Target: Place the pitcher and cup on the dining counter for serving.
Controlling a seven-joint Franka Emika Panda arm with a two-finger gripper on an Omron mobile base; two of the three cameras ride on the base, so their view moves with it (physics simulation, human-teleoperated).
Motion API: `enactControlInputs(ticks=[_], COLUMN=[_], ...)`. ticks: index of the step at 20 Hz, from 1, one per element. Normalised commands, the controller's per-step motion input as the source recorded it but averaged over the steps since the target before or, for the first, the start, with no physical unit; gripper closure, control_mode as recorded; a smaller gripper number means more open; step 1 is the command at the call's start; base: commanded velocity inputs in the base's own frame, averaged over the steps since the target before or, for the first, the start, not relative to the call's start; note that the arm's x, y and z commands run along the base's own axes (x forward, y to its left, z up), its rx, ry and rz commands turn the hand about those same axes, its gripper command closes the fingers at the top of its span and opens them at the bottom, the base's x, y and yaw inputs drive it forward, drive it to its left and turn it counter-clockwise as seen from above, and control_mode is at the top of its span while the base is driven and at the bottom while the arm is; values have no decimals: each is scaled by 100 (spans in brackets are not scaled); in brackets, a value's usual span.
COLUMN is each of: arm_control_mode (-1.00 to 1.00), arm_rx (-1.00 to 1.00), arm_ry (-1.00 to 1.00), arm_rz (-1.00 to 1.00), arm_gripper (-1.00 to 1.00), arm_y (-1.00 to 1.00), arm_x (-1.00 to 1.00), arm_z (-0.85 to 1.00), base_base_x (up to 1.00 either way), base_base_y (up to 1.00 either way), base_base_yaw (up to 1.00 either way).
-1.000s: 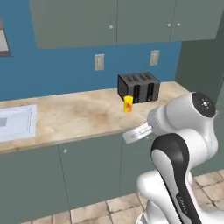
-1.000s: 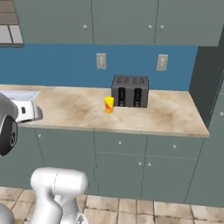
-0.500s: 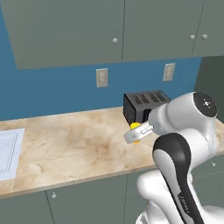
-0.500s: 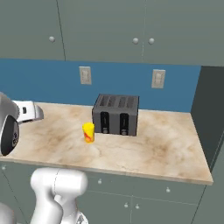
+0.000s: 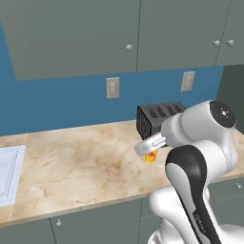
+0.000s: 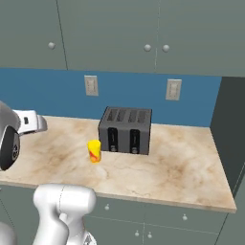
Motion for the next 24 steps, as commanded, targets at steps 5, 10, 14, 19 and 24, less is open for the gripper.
enactControlInputs(ticks=[5, 10, 14, 19, 24], arm_control_mode=[-100, -100, -100, -100, -100], arm_rx=[0, 0, 0, 0, -5], arm_ry=[3, 26, 34, 28, 12], arm_rz=[-5, -24, -22, -6, 0], arm_gripper=[-100, -100, -100, -100, -100], arm_y=[0, 0, -10, -23, -29], arm_x=[2, 37, 39, 33, 21], arm_z=[2, 14, 8, -2, -62], base_base_x=[0, 0, 0, 0, 0], base_base_y=[0, 0, 0, 0, 0], base_base_yaw=[0, 0, 0, 0, 0])
